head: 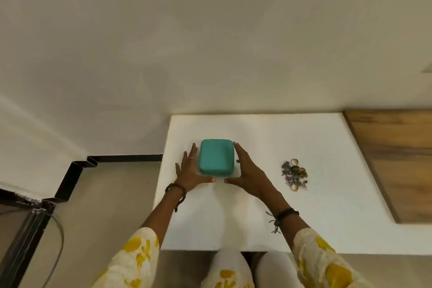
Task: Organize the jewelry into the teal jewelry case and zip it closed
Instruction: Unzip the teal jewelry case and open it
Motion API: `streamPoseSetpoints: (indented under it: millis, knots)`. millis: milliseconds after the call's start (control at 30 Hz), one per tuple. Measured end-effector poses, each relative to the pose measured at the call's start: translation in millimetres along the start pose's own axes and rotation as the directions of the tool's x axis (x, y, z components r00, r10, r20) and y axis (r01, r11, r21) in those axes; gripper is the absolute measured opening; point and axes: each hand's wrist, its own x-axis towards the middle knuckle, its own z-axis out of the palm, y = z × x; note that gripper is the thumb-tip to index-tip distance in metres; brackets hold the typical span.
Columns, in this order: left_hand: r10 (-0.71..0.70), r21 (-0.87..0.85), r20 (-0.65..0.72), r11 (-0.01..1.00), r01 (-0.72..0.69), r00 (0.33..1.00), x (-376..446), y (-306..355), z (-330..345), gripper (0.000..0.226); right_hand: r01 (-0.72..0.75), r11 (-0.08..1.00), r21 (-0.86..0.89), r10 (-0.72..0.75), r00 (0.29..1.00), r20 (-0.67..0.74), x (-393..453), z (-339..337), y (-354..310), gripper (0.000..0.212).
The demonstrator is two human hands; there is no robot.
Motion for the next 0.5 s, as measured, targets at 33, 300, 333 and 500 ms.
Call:
streamPoseSetpoints:
  millis: [33, 300, 333, 500]
  knots:
    - [0.008, 0.029, 0.046, 1.0, -0.009, 0.999, 5.9, -1.7, 0.6, 0.117, -0.004, 0.999, 0.033, 0.003, 1.0, 0.026, 7.1, -0.2, 2.0, 0.107]
    - [0.018, -0.093, 0.013, 0.996, -0.017, 1.0, 8.1, -8.5, 9.4, 0.117, 0.014, 0.994, 0.111, -0.017, 0.999, 0.032, 23.3, -5.5, 18.2, 0.095]
    - [0.024, -0.138, 0.013, 0.99, -0.022, 1.0, 1.9, -6.1, 9.8, 0.114, -0.002, 0.987, 0.164, -0.002, 1.0, 0.023, 18.2, -6.3, 19.6, 0.095]
    - [0.104, -0.492, 0.0, 0.866, -0.091, 0.995, -42.6, 11.9, 7.6, 0.09, 0.011, 0.919, 0.395, -0.004, 1.0, -0.02, -24.8, -21.1, 3.6, 0.087]
